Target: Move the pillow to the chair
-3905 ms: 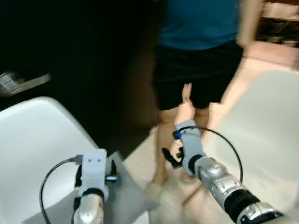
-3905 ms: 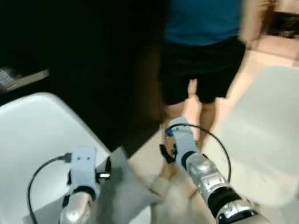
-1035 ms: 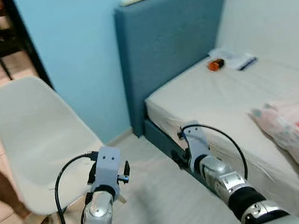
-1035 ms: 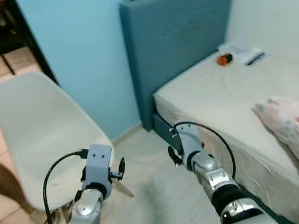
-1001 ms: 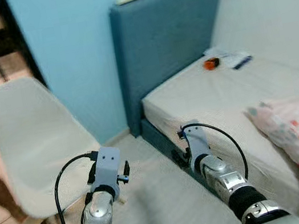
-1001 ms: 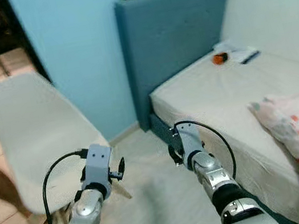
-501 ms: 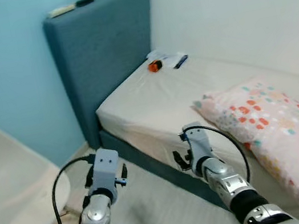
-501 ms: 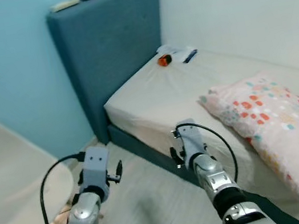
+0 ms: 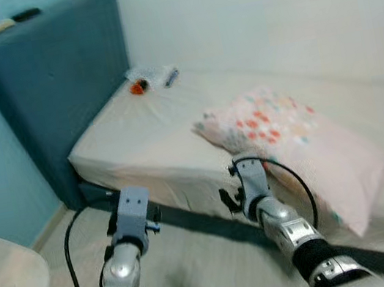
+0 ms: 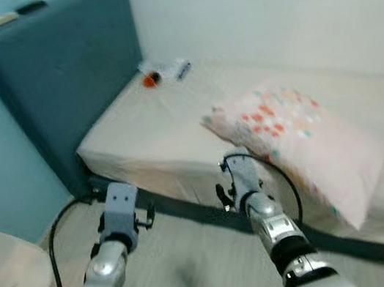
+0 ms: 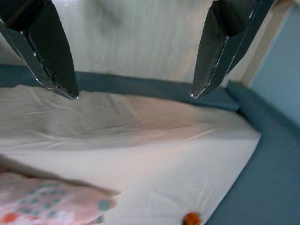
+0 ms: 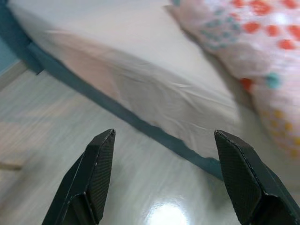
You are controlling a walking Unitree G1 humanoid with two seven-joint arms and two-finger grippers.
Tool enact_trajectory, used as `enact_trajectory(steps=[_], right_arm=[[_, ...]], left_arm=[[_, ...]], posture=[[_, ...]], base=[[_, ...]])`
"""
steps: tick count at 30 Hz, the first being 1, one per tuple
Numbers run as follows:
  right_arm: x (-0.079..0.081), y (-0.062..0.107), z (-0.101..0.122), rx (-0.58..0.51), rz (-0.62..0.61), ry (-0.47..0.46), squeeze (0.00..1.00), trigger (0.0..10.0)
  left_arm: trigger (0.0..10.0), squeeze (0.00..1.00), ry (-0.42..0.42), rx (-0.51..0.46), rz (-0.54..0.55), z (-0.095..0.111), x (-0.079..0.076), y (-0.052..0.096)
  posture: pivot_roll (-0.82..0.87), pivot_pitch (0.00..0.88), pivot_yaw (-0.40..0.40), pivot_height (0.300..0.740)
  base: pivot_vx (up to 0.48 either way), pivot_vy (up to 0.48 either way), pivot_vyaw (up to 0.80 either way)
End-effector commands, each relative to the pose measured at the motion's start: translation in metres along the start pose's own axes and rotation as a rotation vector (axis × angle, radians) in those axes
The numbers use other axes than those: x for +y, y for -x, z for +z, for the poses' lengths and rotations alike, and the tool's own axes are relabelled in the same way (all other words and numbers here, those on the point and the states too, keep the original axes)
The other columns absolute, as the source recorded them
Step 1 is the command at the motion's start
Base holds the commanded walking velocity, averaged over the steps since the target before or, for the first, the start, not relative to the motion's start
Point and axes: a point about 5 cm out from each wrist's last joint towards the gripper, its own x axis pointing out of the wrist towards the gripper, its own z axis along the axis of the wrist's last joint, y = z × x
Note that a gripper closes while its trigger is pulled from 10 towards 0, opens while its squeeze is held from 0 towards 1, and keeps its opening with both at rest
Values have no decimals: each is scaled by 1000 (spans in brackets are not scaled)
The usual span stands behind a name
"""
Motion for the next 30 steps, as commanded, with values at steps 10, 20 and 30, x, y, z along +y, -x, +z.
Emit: enact_trajectory(steps=[10,20,30], right_arm=[[-5,1,-3,3,-17,-9,0,10000],[-2,1,-6,20,-2,2,0,10000],[-1,1,-4,0,4,0,0,10000]], left_arm=[[10000,0,-5,1,0,-1,-1,0],[10000,0,9,-8,6,-1,0,0],[10000,0,60,-4,20,-1,1,2]], posture=[[52,0,-74,740],[53,0,-73,740],[52,0,-73,740]], base=[[0,0,-800],[0,0,-428],[0,0,0]])
